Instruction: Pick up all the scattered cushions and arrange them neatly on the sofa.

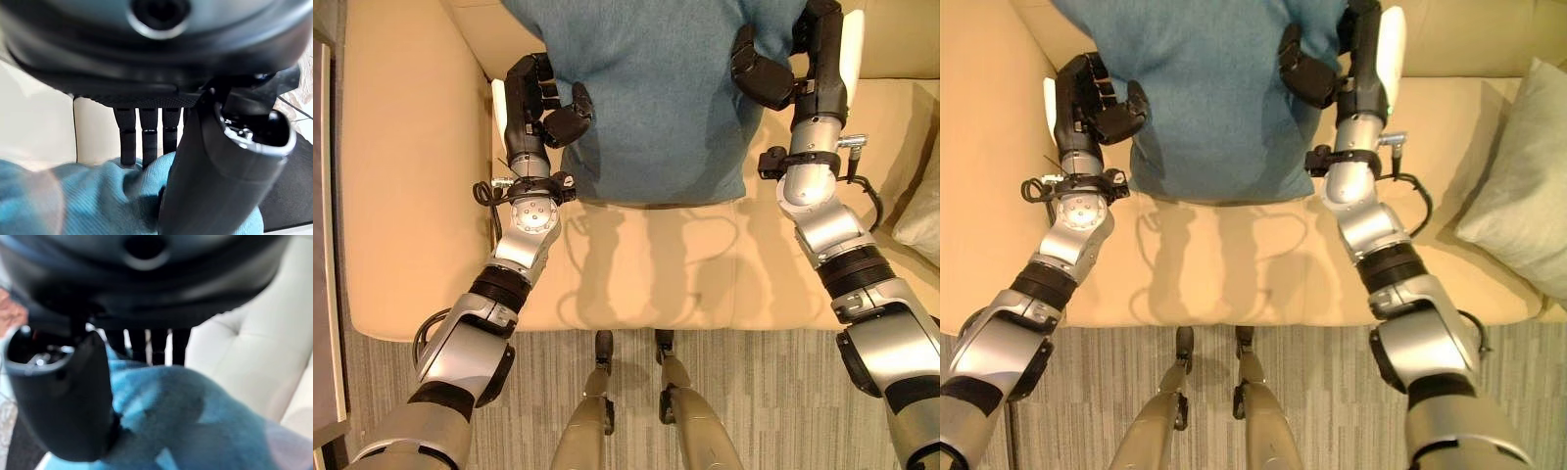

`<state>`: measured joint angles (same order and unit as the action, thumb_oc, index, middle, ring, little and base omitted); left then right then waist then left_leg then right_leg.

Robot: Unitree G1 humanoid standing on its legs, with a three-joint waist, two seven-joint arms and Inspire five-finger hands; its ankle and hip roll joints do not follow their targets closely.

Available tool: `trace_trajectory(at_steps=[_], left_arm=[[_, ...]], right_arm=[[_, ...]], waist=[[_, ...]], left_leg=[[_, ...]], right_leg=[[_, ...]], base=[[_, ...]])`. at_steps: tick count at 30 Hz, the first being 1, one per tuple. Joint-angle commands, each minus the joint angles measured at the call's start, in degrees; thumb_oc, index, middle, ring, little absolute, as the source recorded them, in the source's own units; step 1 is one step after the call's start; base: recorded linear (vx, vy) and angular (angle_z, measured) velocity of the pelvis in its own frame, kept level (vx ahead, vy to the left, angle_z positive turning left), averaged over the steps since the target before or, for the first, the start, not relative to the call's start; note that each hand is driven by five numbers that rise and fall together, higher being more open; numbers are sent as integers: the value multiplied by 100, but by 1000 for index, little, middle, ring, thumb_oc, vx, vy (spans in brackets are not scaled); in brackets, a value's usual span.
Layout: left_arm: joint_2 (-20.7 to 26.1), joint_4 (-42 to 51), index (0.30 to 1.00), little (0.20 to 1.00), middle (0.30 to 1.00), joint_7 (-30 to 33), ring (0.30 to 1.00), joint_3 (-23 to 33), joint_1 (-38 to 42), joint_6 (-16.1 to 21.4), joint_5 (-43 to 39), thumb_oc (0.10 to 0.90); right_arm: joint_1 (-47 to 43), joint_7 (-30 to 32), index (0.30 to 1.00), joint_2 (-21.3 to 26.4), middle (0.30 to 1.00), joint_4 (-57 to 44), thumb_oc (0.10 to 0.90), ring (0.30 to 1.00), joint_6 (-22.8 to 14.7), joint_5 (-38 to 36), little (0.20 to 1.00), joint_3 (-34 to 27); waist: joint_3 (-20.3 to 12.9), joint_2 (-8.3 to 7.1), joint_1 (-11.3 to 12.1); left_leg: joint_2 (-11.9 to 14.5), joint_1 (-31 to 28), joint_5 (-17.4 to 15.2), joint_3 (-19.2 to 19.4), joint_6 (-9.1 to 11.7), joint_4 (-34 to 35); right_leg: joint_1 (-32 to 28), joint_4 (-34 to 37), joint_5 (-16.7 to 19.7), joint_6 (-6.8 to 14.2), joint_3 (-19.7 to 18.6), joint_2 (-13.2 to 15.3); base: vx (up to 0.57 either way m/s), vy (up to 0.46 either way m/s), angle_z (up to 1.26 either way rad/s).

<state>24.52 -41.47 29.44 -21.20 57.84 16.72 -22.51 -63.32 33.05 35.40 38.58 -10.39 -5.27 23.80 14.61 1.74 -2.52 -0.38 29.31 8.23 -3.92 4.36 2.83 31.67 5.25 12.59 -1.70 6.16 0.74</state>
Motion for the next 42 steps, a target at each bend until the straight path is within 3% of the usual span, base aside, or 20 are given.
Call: trace_trajectory(at_steps=[1, 8, 12, 15, 20, 23, 26, 28, 31, 33, 37, 42], left_arm=[[496, -431, 900, 900, 900, -2, 900, -242, 977, 570, -9, 800], [1133, -1052, 900, 900, 900, -263, 900, -54, 1126, 466, -448, 800], [1338, -954, 900, 900, 900, -361, 900, 32, 943, 453, -467, 800], [1360, -300, 900, 900, 900, -409, 900, 373, 231, 535, -386, 800], [810, 976, 900, 900, 900, -512, 900, 875, -1259, 557, -132, 800], [190, 1732, 900, 900, 900, -810, 900, 1166, -2632, 409, 159, 800], [-161, 1908, 900, 900, 900, -1286, 900, 1373, -3994, 163, 375, 800], [-209, 1938, 900, 900, 900, -1397, 900, 1408, -4307, 106, 402, 800], [-331, 1563, 900, 900, 900, -1801, 900, 1564, -5384, -179, 654, 800], [-355, 1440, 900, 900, 900, -1886, 900, 1586, -5597, -249, 674, 800], [-405, 393, 900, 900, 900, -2138, 900, 1386, -6140, -498, 1456, 800], [-540, -524, 900, 900, 900, -2156, 900, 1324, -6234, -600, 1819, 800]], right_arm=[[-774, 175, 900, -57, 900, 324, 800, 900, -409, 72, 900, 195], [-862, 71, 900, 499, 900, 1061, 800, 900, -355, -686, 900, 8], [-621, -18, 900, 747, 900, 1118, 800, 900, -394, -934, 900, -219], [76, -96, 900, 841, 900, 736, 800, 900, -504, -1129, 900, -762], [1644, -242, 900, 488, 900, -370, 800, 900, -601, -906, 900, -1620], [3197, -531, 900, -119, 900, -1193, 800, 900, -614, -575, 900, -2224], [4598, -968, 900, -669, 900, -1524, 800, 900, -563, -300, 900, -2491], [4887, -1081, 900, -737, 900, -1555, 800, 900, -525, -252, 900, -2537], [5803, -1558, 900, -1075, 900, -1313, 800, 900, -381, -113, 900, -2511], [5963, -1631, 900, -1107, 900, -1184, 800, 900, -334, -59, 900, -2466], [6452, -1976, 900, -1276, 900, -353, 800, 900, -195, 186, 900, -2135], [6546, -2106, 900, -1319, 900, 327, 800, 900, -118, 333, 900, -1922]], waist=[[-459, -350, 10], [-484, -354, 41], [-506, -355, 31], [-520, -359, 32], [-581, -378, -11], [-616, -392, -44], [-662, -427, -81], [-671, -430, -92], [-746, -416, -141], [-755, -408, -143], [-909, -381, -171], [-981, -365, -160]], left_leg=[[-162, -78, -270, 85, 122, 217], [-174, -135, -288, 74, 136, 217], [-184, -149, -255, 72, 140, 217], [-164, -227, -294, 73, 134, 217], [-132, -456, -375, 106, 114, 217], [-102, -761, -459, 161, 82, 217], [-75, -1164, -567, 219, 34, 217], [-64, -1279, -589, 232, 23, 217], [-23, -1692, -671, 295, -35, 217], [-4, -1806, -684, 310, -45, 217], [84, -2321, -788, 391, -95, 217], [142, -2677, -848, 407, -105, 217]], right_leg=[[-255, -25, -831, 861, -318, 135], [-321, -25, -827, 869, -273, 150], [-338, -25, -801, 872, -248, 168], [-425, -25, -837, 859, -233, 180], [-655, -25, -923, 818, -219, 179], [-973, -25, -1010, 794, -196, 192], [-1378, -25, -1077, 780, -159, 178], [-1488, -25, -1099, 774, -143, 184], [-1873, -25, -1165, 765, -139, 184], [-1989, -25, -1192, 762, -136, 181], [-2474, -25, -1296, 728, -189, 145], [-2846, -25, -1412, 662, -222, 83]], base=[[0, 0, 0], [5, 2, 3], [0, 0, 0], [0, 0, 0], [17, 0, 1], [50, -2, 0], [55, -16, 0], [31, -13, 7], [39, -18, 3], [3, -8, -5], [9, -34, -15], [-3, -40, -2]])
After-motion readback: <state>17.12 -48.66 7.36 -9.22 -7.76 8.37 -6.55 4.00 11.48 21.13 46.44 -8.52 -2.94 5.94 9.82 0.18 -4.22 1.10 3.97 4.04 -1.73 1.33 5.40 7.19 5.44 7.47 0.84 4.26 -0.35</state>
